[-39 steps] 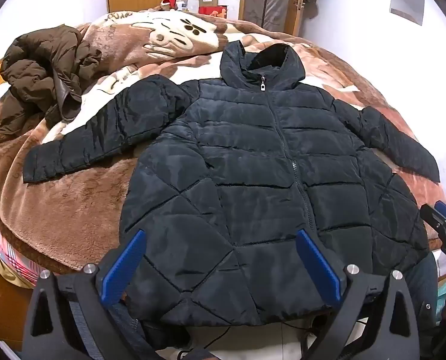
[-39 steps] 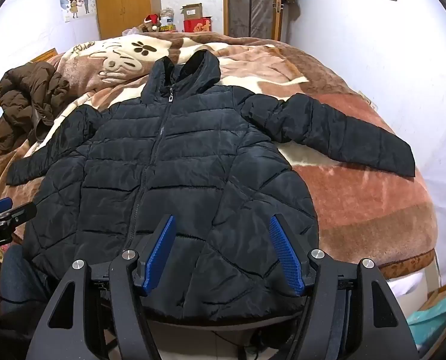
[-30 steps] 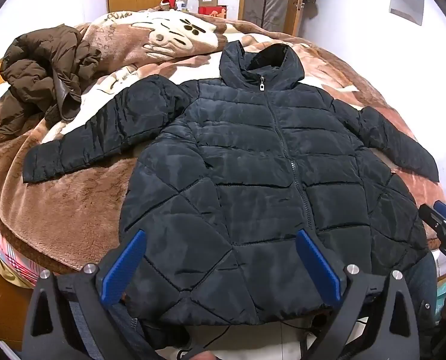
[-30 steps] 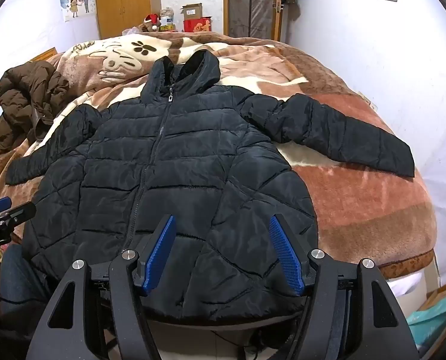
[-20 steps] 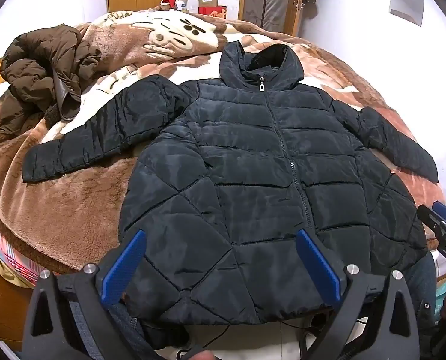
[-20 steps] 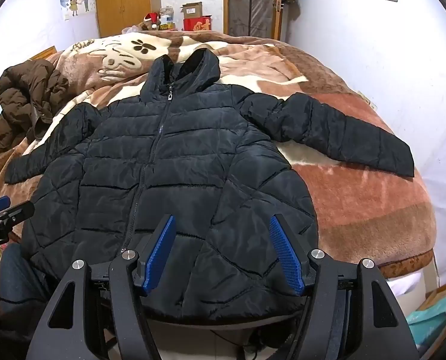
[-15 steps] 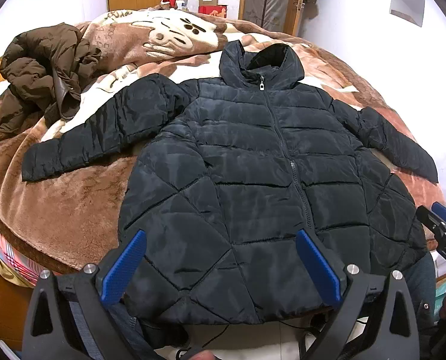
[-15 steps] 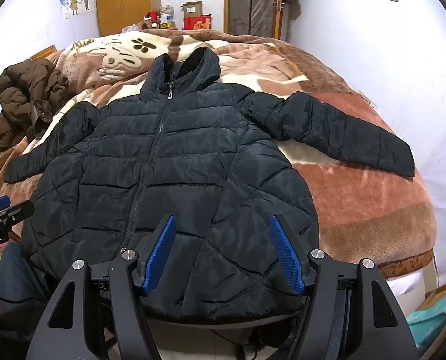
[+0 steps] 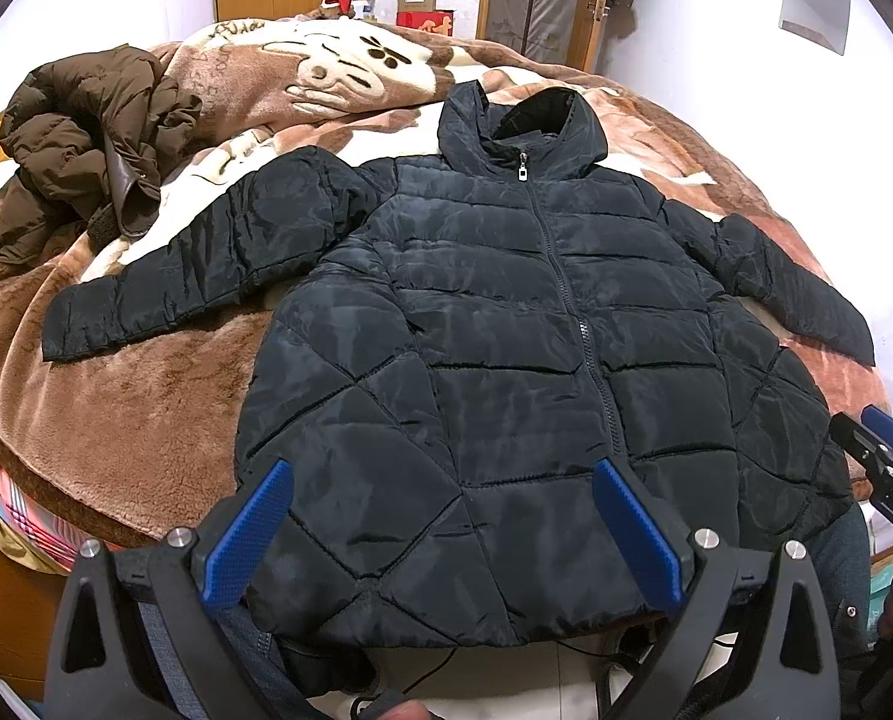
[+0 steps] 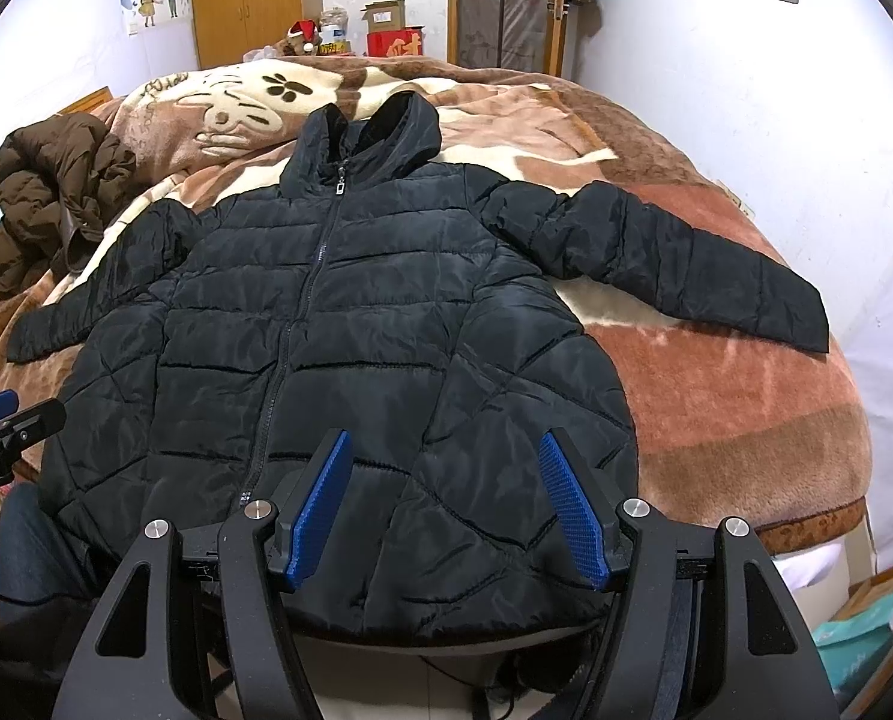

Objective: Fold large clothes

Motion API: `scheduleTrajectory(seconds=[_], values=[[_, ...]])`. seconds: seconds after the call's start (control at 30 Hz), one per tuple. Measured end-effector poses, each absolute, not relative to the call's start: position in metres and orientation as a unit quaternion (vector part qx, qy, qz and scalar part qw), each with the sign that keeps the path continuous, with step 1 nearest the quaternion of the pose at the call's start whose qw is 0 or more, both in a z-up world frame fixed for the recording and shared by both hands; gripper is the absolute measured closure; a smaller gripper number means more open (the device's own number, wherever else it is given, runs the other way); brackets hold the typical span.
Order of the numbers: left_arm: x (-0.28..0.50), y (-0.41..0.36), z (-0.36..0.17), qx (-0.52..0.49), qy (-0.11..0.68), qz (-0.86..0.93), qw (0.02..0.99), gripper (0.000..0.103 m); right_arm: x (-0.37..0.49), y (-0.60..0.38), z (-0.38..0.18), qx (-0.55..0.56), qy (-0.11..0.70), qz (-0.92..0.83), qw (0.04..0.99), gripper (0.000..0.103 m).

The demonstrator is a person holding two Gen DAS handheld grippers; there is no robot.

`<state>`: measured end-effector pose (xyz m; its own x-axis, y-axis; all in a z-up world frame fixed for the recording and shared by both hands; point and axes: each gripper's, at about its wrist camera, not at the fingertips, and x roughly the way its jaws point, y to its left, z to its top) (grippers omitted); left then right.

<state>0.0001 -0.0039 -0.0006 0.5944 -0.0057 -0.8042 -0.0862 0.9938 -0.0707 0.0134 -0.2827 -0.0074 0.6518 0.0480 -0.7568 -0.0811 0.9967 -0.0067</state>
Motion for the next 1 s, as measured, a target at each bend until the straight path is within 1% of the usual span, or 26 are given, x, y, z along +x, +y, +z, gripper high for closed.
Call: scheduleTrajectory(seconds=[1.0], values=[[0.0008, -0.0026, -0.0022, -0.053, 0.450, 0.021, 0.891, 0.002, 0.0139, -0.2824, -0.0076, -0.022, 0.418, 0.034, 0.907, 0.038]])
